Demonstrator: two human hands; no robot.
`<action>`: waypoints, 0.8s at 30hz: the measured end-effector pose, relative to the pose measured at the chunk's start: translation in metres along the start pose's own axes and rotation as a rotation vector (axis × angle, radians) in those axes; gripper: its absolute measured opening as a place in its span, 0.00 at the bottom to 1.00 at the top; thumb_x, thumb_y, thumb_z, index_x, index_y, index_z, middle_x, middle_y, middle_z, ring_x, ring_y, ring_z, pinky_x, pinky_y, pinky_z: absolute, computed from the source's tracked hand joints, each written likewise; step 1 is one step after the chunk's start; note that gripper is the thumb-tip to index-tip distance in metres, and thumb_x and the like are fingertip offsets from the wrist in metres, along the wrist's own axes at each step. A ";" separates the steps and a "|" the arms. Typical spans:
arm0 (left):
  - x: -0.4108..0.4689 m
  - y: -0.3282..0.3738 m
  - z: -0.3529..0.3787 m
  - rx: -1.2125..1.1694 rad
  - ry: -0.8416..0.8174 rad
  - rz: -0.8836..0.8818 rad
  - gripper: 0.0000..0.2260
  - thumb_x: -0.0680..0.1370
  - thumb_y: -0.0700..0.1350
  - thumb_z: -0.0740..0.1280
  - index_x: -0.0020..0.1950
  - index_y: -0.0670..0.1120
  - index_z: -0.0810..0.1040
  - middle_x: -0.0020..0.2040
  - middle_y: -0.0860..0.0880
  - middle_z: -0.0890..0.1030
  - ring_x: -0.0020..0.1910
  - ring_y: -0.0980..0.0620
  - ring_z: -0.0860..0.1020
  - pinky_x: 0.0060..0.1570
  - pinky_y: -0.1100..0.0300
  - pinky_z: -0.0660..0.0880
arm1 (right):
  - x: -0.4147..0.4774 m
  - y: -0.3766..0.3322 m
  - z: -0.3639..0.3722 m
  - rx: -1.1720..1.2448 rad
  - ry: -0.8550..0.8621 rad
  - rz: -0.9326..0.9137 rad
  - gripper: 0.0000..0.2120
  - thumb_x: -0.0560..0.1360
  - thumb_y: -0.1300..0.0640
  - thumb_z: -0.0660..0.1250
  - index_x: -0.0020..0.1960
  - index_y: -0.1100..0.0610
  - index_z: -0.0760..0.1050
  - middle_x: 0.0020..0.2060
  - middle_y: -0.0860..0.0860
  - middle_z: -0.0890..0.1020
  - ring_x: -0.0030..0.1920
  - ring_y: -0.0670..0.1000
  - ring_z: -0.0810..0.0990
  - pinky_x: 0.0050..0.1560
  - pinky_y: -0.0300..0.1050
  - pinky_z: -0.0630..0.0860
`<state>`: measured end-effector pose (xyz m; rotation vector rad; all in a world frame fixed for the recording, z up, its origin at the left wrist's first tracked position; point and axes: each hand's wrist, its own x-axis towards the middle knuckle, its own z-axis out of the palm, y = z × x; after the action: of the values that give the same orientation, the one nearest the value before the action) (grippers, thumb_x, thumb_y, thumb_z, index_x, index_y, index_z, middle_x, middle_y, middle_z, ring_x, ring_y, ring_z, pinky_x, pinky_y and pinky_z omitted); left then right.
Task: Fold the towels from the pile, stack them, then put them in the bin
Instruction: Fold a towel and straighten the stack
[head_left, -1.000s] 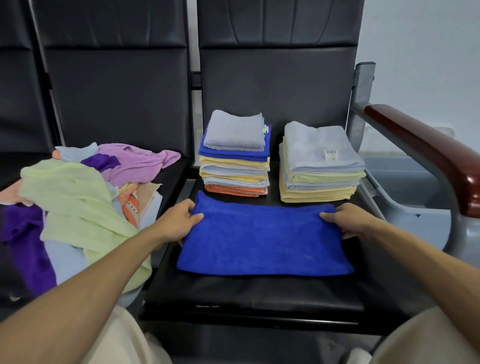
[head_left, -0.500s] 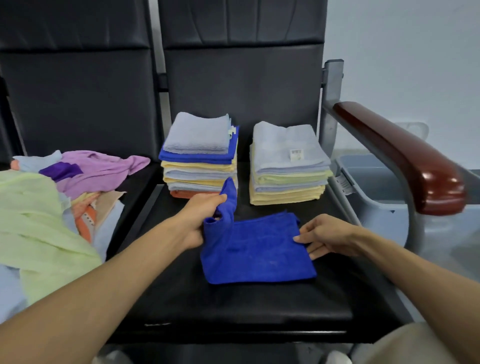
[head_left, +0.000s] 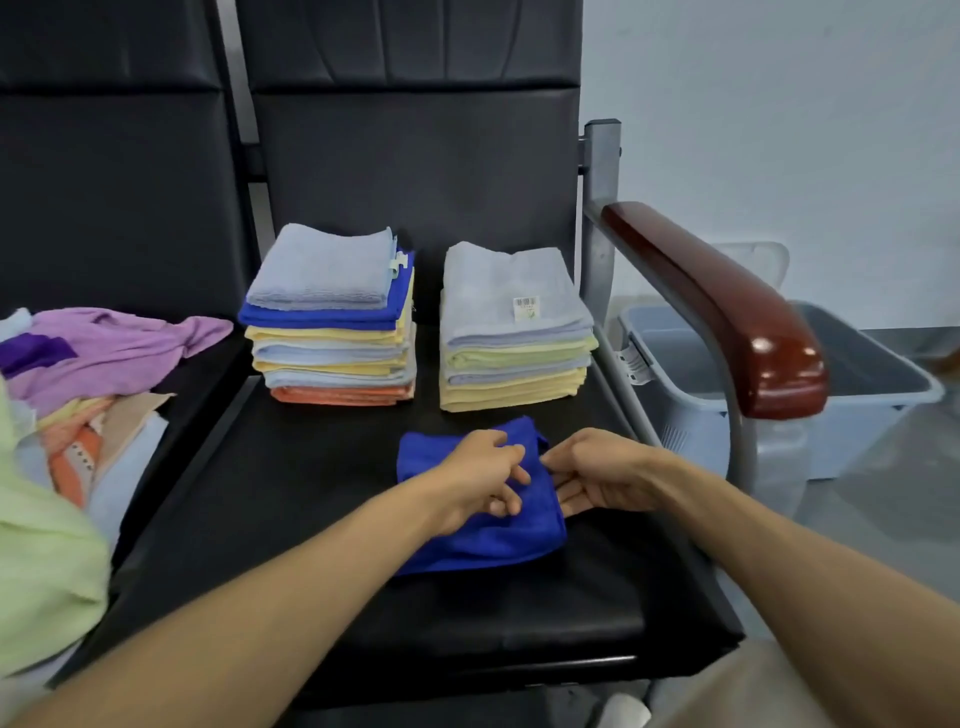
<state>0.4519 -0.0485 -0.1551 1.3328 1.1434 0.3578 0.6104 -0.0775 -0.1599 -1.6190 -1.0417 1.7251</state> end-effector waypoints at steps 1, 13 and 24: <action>-0.002 -0.005 -0.006 0.065 -0.004 0.035 0.22 0.83 0.42 0.58 0.76 0.47 0.59 0.47 0.45 0.78 0.24 0.54 0.73 0.23 0.64 0.66 | 0.000 0.000 0.001 0.006 0.011 0.005 0.15 0.84 0.60 0.52 0.51 0.64 0.76 0.39 0.58 0.82 0.33 0.50 0.82 0.34 0.41 0.80; -0.051 -0.059 -0.083 0.889 0.085 0.161 0.21 0.73 0.61 0.70 0.56 0.51 0.67 0.49 0.57 0.69 0.44 0.60 0.72 0.42 0.62 0.69 | 0.010 -0.011 0.043 -0.793 0.436 -0.004 0.12 0.80 0.50 0.62 0.49 0.59 0.71 0.46 0.54 0.76 0.42 0.53 0.77 0.27 0.41 0.73; -0.057 -0.059 -0.086 0.797 0.091 0.256 0.17 0.79 0.61 0.61 0.43 0.49 0.77 0.40 0.55 0.76 0.39 0.58 0.75 0.42 0.61 0.71 | 0.001 -0.009 0.045 -0.133 0.449 -0.015 0.09 0.80 0.60 0.63 0.41 0.59 0.69 0.31 0.52 0.74 0.22 0.44 0.75 0.19 0.34 0.70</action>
<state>0.3341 -0.0602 -0.1669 2.1897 1.2463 0.1401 0.5644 -0.0792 -0.1547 -1.9562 -0.9534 1.2166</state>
